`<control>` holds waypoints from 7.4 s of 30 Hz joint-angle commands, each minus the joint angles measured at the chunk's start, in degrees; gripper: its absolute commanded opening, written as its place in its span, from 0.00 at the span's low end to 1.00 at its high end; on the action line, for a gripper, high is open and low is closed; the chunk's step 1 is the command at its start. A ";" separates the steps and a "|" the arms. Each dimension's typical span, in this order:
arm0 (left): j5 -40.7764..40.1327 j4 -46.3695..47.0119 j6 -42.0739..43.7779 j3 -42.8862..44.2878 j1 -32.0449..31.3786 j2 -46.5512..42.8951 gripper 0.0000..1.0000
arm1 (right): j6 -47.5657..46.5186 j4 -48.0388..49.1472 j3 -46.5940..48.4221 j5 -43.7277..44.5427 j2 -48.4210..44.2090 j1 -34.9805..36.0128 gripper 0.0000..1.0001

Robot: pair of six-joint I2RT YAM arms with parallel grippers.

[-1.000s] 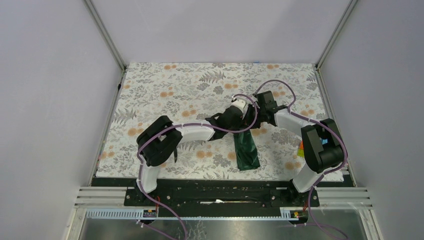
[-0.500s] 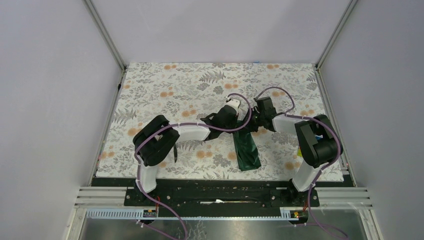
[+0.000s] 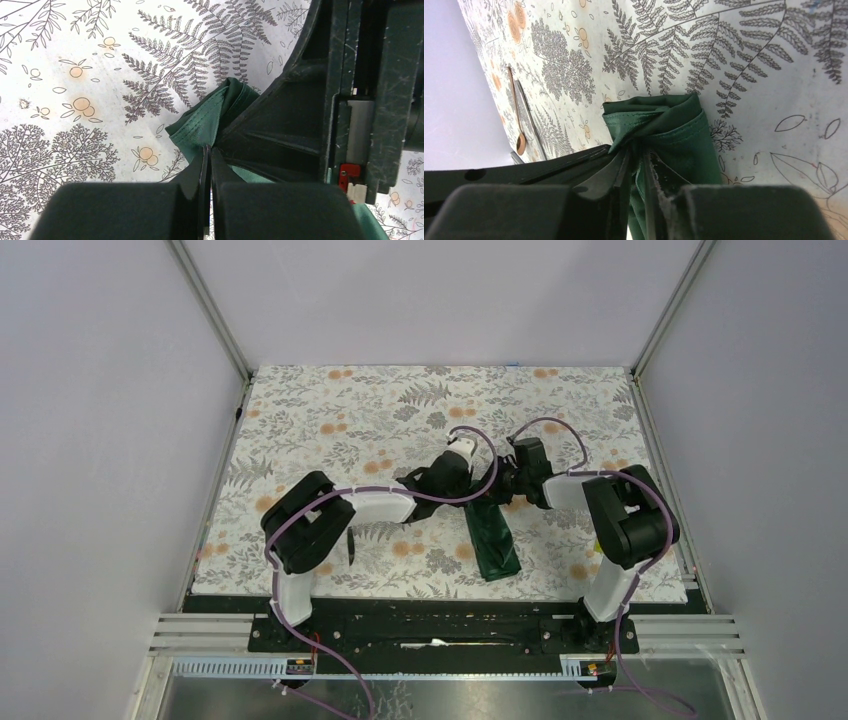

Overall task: Fold the napkin into a case and place the utensils inside
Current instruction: Stuff the top corner of the smaller-rectangle-folded napkin into the folded napkin.

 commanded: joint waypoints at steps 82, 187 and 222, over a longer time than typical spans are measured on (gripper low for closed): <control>7.70 5.14 -6.34 -3.12 2.00 -4.63 0.00 | -7.51 9.15 1.68 -11.23 5.62 1.10 0.31; 6.25 5.36 -12.13 -8.66 2.87 -7.44 0.00 | -1.92 8.28 -6.09 -14.40 0.29 -1.37 0.06; 18.96 4.32 -15.20 -4.64 7.59 -3.13 0.06 | -3.09 5.06 -4.43 -7.95 0.27 3.61 0.00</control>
